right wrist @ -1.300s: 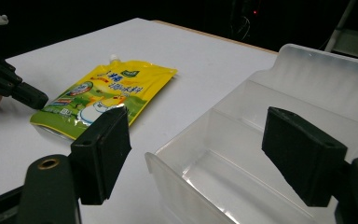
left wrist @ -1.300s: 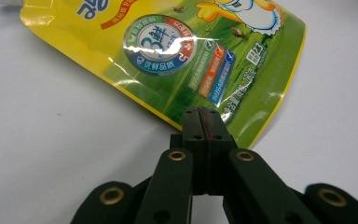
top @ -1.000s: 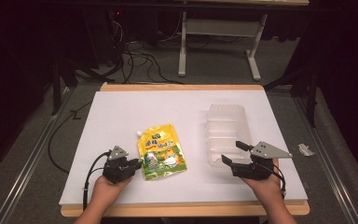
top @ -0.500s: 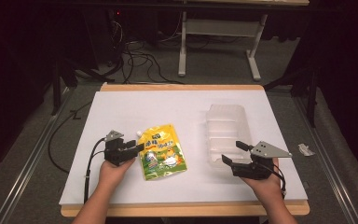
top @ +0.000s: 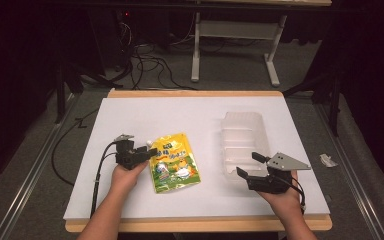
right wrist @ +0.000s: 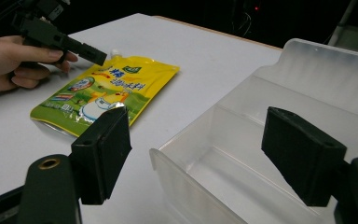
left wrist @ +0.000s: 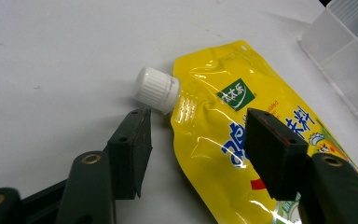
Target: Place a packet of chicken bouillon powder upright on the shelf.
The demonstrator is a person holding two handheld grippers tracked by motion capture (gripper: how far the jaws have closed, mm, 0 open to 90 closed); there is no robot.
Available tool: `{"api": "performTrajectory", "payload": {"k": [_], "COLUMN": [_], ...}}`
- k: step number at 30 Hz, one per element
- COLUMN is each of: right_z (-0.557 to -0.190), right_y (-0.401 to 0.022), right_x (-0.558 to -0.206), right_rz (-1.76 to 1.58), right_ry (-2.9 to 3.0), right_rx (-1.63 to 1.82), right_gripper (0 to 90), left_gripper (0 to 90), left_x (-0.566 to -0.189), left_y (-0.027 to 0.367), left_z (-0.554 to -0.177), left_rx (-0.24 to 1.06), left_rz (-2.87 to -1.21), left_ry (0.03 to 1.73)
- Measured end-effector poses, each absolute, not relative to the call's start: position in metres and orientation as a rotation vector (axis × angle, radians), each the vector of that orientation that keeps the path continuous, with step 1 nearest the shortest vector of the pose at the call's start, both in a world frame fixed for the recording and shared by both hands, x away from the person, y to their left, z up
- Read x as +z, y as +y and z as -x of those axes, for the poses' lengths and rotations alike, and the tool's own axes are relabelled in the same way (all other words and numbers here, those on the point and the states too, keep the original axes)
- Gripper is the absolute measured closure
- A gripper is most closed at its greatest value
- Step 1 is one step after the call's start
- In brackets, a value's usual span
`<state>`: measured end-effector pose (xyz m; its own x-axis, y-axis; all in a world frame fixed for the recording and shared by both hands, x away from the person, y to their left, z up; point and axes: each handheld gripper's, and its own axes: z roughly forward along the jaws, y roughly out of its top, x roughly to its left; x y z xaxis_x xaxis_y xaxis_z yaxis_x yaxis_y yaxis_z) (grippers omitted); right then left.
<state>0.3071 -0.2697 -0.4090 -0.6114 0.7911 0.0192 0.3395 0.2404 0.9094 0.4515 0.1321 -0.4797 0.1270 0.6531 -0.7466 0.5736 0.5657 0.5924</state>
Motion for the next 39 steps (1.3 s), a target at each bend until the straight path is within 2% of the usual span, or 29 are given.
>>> {"api": "performTrajectory", "payload": {"k": [4, 10, 15, 19, 23, 29, 39], "right_z": [-0.307, -0.307, -0.307, -0.307, -0.307, -0.308, -0.308], "right_y": [-0.269, -0.267, -0.268, -0.269, -0.268, -0.269, -0.27], "right_x": [-0.41, -0.411, -0.411, -0.411, -0.411, -0.412, -0.411], "right_rz": [-1.038, -1.04, -1.048, -1.054, -1.05, -1.043, -1.051], "right_ry": [2.075, 2.08, 2.077, 2.074, 2.077, 2.076, 2.072], "right_rx": [1.339, 1.334, 1.335, 1.337, 1.335, 1.334, 1.347], "right_gripper": [24.3, 24.4, 24.6, 24.8, 24.9, 25.0, 25.2], "left_gripper": [43.6, 50.4, 62.3, 67.1, 72.5, 85.6, 90.0], "left_x": [-0.481, -0.482, -0.483, -0.483, -0.483, -0.48, -0.467], "left_y": [0.134, 0.141, 0.14, 0.141, 0.14, 0.137, 0.126], "left_z": [-0.454, -0.46, -0.459, -0.46, -0.458, -0.452, -0.434], "left_rx": [0.036, -0.043, -0.076, -0.079, -0.074, -0.049, 0.087], "left_rz": [-1.07, -1.019, -1.034, -1.035, -1.05, -1.079, -1.114], "left_ry": [1.553, 1.586, 1.593, 1.6, 1.589, 1.532, 1.389]}}
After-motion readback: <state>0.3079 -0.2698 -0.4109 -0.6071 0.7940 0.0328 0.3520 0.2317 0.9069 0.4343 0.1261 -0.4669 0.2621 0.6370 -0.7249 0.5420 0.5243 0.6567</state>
